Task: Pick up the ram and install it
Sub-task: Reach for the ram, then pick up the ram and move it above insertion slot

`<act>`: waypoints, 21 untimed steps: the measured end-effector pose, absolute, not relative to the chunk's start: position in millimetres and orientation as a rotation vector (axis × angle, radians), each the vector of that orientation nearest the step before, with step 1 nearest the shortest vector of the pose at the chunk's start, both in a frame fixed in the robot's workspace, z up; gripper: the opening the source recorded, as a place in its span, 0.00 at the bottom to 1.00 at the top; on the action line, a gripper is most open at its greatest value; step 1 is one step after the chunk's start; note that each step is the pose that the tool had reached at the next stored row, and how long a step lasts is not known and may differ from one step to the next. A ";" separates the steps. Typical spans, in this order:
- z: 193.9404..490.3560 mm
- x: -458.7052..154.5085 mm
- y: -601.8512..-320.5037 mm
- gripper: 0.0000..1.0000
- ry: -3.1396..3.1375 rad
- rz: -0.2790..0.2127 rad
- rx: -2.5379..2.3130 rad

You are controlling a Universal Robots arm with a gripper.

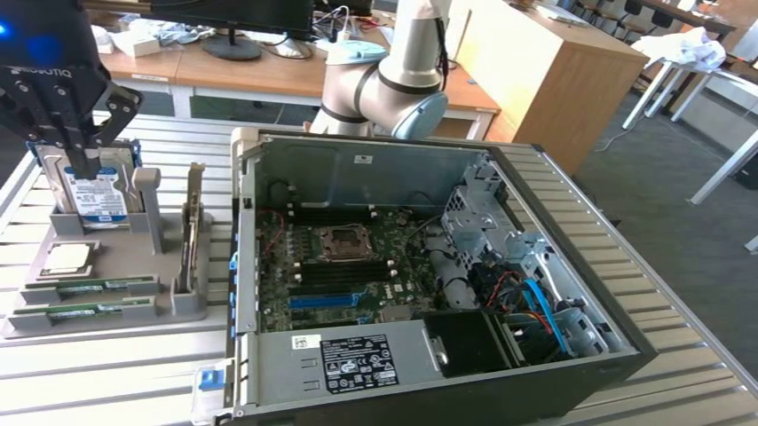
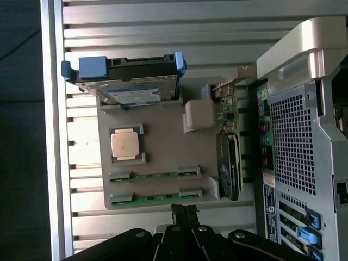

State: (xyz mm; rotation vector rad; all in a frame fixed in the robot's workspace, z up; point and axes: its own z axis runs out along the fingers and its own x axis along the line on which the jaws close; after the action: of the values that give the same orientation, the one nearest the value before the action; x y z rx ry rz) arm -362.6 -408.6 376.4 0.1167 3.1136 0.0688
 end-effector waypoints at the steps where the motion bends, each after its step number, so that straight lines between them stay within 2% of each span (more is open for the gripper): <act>1: 376.4 -363.2 -408.6 0.10 3.114 0.069 0.117; 21: 376.4 -364.1 -408.6 0.10 3.115 0.069 0.090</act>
State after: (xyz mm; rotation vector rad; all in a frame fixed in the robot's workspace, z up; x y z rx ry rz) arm -364.1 -408.6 376.4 0.0899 3.1149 0.0691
